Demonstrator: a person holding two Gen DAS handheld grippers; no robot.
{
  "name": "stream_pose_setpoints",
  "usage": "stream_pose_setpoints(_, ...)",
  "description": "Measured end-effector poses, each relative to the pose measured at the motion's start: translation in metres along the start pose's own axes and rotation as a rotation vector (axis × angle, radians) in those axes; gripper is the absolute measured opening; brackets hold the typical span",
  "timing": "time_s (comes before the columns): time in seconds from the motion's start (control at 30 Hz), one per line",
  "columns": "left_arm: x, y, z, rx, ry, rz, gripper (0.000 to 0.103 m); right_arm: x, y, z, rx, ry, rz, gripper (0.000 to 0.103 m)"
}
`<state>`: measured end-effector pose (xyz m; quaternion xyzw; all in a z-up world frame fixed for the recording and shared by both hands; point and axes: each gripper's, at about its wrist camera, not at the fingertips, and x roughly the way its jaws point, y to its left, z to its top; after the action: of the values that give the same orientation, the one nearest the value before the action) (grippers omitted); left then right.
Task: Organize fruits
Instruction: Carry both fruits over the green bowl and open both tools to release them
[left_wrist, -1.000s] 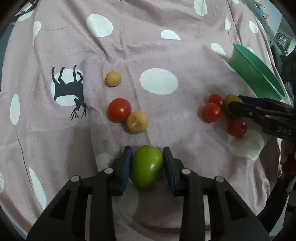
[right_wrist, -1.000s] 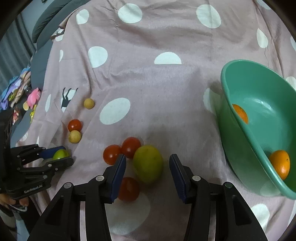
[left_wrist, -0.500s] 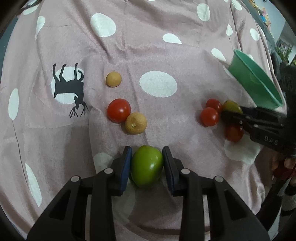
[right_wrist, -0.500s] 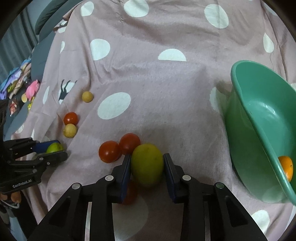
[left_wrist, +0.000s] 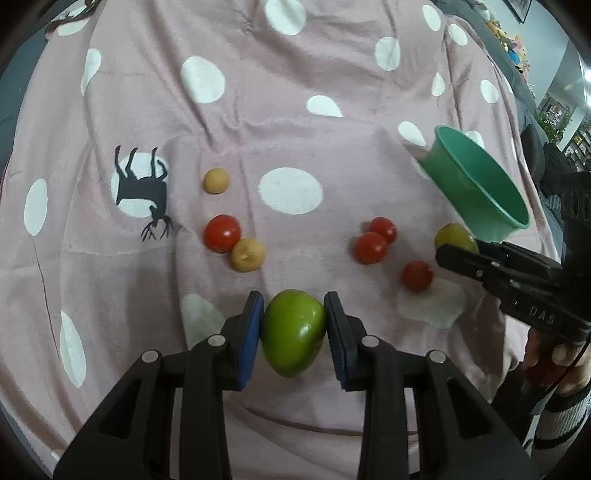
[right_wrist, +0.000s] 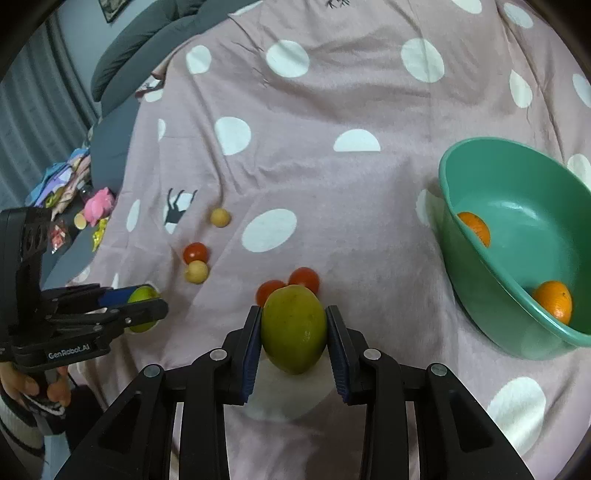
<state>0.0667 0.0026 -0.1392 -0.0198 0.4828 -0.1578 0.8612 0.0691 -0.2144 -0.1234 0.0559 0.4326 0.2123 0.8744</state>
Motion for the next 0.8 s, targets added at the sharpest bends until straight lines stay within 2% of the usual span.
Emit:
stream_pose_setpoints(0.27,-0.008,-0.026,0.011,0.026,-0.012,0.009,0.034,-0.022,-0.006,-0.005,0.022,-0.038,-0.011,0.035)
stream_pose_setpoints(0.57,-0.006,-0.071,0.041,0.121,-0.018,-0.012,0.034,-0.054,-0.033,-0.004,0.073,-0.126,-0.027,0.035)
stream_pose_setpoints(0.67,-0.003,-0.091,0.053,0.159,-0.030,-0.039,0.034,-0.067,-0.048,-0.003,0.105,-0.168,-0.040,0.035)
stream_pose_setpoints(0.8,0.006,-0.125,0.076,0.204,-0.043,-0.130,0.034,-0.084,-0.071,-0.002,0.162,-0.232,-0.074,0.035)
